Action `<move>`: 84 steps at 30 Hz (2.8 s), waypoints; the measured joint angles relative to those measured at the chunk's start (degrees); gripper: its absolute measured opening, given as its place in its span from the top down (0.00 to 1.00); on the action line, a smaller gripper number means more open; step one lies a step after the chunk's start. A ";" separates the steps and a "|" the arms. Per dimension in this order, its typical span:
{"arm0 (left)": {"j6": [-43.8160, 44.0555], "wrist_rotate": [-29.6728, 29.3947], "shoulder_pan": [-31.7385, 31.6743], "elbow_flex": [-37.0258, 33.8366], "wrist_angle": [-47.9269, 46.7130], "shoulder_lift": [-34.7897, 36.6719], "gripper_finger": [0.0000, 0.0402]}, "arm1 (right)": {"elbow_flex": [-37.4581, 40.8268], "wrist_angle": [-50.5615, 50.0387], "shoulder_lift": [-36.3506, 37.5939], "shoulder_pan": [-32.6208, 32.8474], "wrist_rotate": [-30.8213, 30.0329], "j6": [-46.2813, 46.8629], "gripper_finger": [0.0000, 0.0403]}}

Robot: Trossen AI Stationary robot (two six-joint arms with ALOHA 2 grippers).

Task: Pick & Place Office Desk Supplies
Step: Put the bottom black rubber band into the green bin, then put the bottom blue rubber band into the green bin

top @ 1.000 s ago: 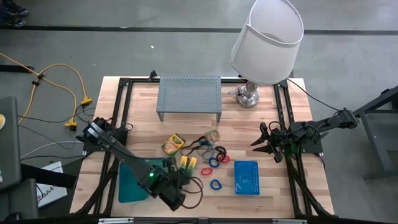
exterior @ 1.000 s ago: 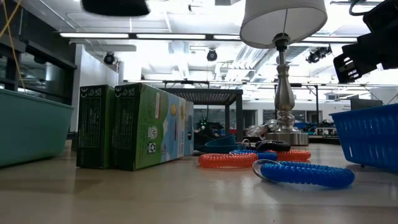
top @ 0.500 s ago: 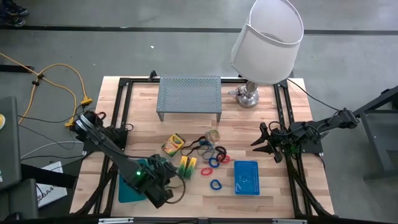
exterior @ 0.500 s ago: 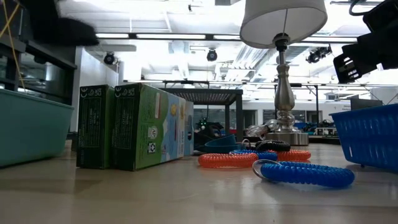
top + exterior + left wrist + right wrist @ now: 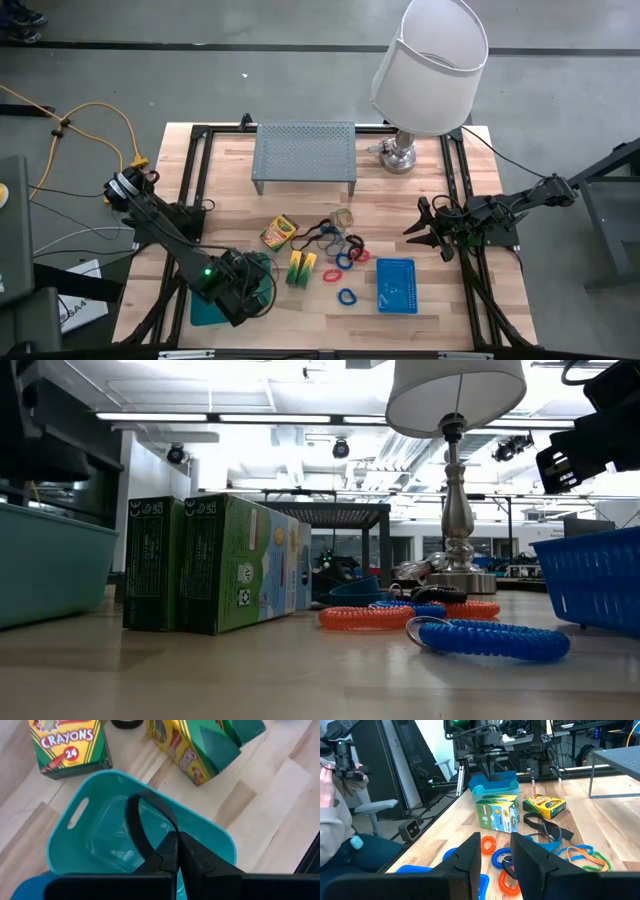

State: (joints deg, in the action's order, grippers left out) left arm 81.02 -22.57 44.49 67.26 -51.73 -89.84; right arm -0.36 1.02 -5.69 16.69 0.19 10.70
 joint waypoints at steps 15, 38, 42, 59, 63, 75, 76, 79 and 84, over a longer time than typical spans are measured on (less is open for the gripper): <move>1.93 2.81 -0.04 -0.11 0.16 -4.66 1.00 | 0.01 0.00 0.02 0.01 0.01 0.00 0.77; -2.24 1.51 -2.09 -0.11 0.37 -3.83 0.74 | 0.02 0.00 0.02 0.01 0.01 0.00 0.77; -10.68 1.34 -7.07 -0.04 1.86 -1.14 0.73 | 0.01 0.00 0.02 0.01 0.02 0.00 0.77; -45.04 13.63 -32.28 0.00 14.06 4.87 0.73 | 0.02 0.00 0.02 0.02 0.01 0.00 0.77; -45.29 13.67 -34.76 0.00 16.34 4.45 0.73 | 0.02 0.00 0.02 0.02 0.00 0.00 0.77; -45.76 24.52 -43.80 0.02 29.48 -5.80 0.73 | 0.02 0.00 0.00 0.01 0.02 0.00 0.77; -45.94 25.31 -44.31 0.02 30.44 -6.48 0.73 | 0.02 0.00 0.02 0.01 0.00 0.00 0.77; -46.15 28.11 -45.35 0.02 32.91 -8.27 0.73 | 0.02 0.00 0.00 0.00 0.00 0.00 0.77; -46.33 31.81 -45.90 0.04 36.07 -11.05 0.73 | 0.02 0.00 0.00 0.02 0.00 0.00 0.77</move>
State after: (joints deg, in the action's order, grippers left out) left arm 34.69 9.25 -1.41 67.31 -15.66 -100.89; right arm -0.34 1.02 -5.69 16.71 0.19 10.70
